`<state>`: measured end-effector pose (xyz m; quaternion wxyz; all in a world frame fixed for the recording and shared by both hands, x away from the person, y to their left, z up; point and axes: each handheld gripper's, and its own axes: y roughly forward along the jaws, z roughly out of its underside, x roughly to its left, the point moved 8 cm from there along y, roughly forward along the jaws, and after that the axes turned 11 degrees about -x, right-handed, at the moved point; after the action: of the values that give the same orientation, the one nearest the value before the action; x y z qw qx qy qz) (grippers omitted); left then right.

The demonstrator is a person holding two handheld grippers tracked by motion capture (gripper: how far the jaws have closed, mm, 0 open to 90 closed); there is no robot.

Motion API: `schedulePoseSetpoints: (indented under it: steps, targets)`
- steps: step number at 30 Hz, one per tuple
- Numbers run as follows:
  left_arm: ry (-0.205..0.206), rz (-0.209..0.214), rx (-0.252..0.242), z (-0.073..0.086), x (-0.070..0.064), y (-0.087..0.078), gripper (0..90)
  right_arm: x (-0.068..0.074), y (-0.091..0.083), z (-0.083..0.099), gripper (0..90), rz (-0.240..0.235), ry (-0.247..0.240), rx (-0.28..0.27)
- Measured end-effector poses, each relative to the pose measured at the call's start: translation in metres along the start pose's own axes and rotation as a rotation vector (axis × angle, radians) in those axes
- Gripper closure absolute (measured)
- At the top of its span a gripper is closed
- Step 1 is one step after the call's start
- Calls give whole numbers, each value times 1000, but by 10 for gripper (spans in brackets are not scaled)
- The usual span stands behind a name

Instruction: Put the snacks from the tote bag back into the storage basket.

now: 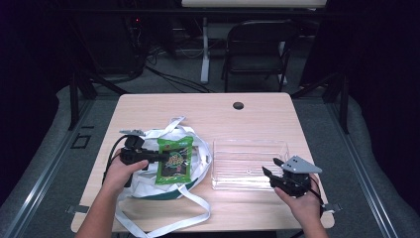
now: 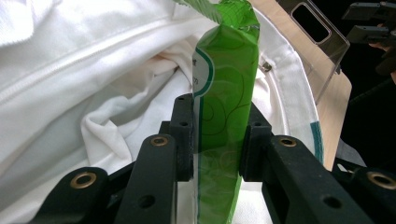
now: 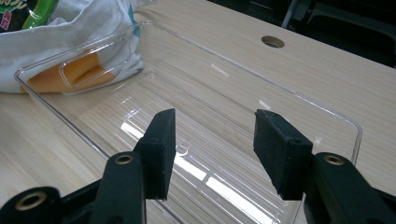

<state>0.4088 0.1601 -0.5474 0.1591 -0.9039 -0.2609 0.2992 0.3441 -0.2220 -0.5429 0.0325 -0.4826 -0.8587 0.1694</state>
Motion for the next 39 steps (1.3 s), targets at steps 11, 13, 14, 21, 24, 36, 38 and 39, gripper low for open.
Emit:
schedulePoseSetpoints:
  steps: [11, 13, 14, 21, 24, 36, 38, 39]
  targets:
    - [59, -23, -51, -7, -3, -4, 723, 2, 1, 2, 527, -21, -12, 17]
    - [67, -24, -64, -9, -5, -4, 723, 3, 1, 2, 540, -22, -21, 21]
    - [73, -27, -70, -10, -6, -5, 724, 3, 1, 2, 553, -23, -32, 27]
    - [100, -47, -99, -14, -10, -7, 724, 6, 4, -1, 579, -46, -55, 38]
    - [116, -58, -114, -16, -11, -8, 724, 8, 7, -3, 592, -64, -92, 72]
    - [137, -62, -156, -20, -16, -10, 724, 18, 21, -23, 632, -152, -167, 143]
    - [142, -61, -162, -21, -17, -10, 724, 20, 25, -25, 639, -181, -180, 173]
    - [142, -61, -163, -21, -18, -10, 724, 20, 25, -25, 639, -181, -180, 173]
